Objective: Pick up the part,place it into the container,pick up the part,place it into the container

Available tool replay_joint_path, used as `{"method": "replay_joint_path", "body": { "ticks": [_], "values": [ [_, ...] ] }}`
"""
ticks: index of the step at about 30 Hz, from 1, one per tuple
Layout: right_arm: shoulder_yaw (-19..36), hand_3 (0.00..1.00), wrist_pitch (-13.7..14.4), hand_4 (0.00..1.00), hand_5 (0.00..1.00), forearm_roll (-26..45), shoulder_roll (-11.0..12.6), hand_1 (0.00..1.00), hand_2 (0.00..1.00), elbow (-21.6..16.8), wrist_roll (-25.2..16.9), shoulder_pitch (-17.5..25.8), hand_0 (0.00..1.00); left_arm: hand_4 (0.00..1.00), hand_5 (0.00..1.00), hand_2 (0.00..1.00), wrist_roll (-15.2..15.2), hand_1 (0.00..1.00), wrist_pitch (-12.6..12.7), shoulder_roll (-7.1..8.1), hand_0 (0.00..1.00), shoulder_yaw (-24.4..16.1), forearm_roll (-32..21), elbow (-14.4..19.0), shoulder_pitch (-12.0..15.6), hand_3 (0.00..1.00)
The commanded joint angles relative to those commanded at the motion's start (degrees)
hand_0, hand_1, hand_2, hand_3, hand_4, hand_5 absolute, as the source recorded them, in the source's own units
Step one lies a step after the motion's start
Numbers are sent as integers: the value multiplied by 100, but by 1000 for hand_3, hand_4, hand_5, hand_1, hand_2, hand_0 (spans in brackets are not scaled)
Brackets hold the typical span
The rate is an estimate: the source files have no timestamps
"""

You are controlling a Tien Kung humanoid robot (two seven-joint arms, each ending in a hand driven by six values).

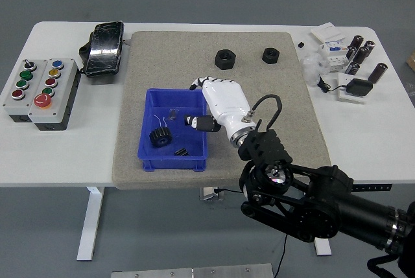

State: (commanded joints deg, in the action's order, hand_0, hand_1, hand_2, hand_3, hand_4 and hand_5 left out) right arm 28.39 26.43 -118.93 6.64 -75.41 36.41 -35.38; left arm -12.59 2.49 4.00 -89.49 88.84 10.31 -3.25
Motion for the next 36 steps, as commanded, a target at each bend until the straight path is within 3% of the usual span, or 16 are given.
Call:
{"method": "replay_joint_path", "body": {
  "ticks": [9, 16, 24, 32, 36],
  "values": [
    [1547, 696, 1054, 834, 304, 927, 300, 673, 733, 11, -1002, 994, 645, 663, 354, 534, -13, 550, 11, -9, 630, 21, -63, 0, 55, 614],
    [2676, 684, 1054, 819, 303, 1927, 391, 671, 724, -173, -2082, 1678, 639, 668, 356, 534, 18, 551, 22, 31, 631, 58, -128, 0, 46, 613],
    [3839, 672, 1054, 815, 303, 3191, 531, 668, 704, -775, -3468, 2573, 635, 677, 368, 533, -4, 552, 16, 70, 631, -5, -61, 0, 97, 612],
    [4542, 669, 1054, 813, 302, 4212, 558, 668, 694, -784, -4480, 2908, 637, 682, 366, 533, 1, 552, 11, 127, 631, -42, -35, 0, 57, 613],
    [4770, 671, 1054, 799, 316, 4504, 548, 667, 694, -808, -4742, 2954, 639, 681, 365, 533, 9, 552, 17, 142, 631, -50, -59, 0, 59, 611]
  ]
}}
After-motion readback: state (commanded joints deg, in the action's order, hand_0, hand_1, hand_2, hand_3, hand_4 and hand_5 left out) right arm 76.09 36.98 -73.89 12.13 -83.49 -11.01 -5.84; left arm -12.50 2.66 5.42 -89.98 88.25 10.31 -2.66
